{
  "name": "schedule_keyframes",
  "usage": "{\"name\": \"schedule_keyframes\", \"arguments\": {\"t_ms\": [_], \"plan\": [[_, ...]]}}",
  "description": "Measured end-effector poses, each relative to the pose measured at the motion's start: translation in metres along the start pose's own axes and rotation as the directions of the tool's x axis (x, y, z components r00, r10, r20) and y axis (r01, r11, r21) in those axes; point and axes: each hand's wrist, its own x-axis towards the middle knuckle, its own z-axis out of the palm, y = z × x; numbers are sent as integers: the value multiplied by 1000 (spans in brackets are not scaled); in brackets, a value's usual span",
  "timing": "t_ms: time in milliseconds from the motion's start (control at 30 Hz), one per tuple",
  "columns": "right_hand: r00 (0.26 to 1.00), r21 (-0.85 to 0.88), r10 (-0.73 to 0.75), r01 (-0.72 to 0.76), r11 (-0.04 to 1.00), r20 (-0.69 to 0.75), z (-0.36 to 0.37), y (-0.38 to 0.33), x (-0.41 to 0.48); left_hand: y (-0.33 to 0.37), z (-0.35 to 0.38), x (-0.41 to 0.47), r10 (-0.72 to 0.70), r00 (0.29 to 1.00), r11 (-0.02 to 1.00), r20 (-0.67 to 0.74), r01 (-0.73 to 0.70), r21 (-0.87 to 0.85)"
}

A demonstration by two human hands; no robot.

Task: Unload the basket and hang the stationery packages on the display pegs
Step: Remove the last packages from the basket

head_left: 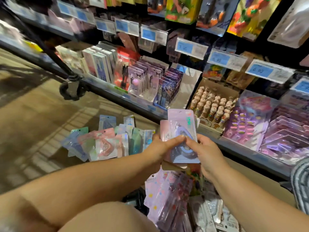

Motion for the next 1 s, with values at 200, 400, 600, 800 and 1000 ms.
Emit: {"name": "schedule_keyframes", "arguments": {"t_ms": [200, 400, 600, 800, 1000], "plan": [[985, -218, -77, 110, 970, 156, 36, -3, 7, -9, -44, -9, 17, 999, 992, -37, -22, -126], [942, -471, -166, 292, 832, 291, 62, -4, 3, -27, -84, -23, 79, 990, 945, 115, -38, -326], [966, -548, -172, 252, 797, 194, 74, 2, 11, -33, -110, -13, 134, 976, 940, -172, -180, -290], [981, -481, -194, 178, 858, 17, 78, 10, 18, -21, -132, -10, 83, 934, 916, -349, -209, -343], [984, -479, -159, 104, 872, -76, 73, 14, 29, -27, -184, 5, 6, 816, 971, -579, -144, -192]]}}
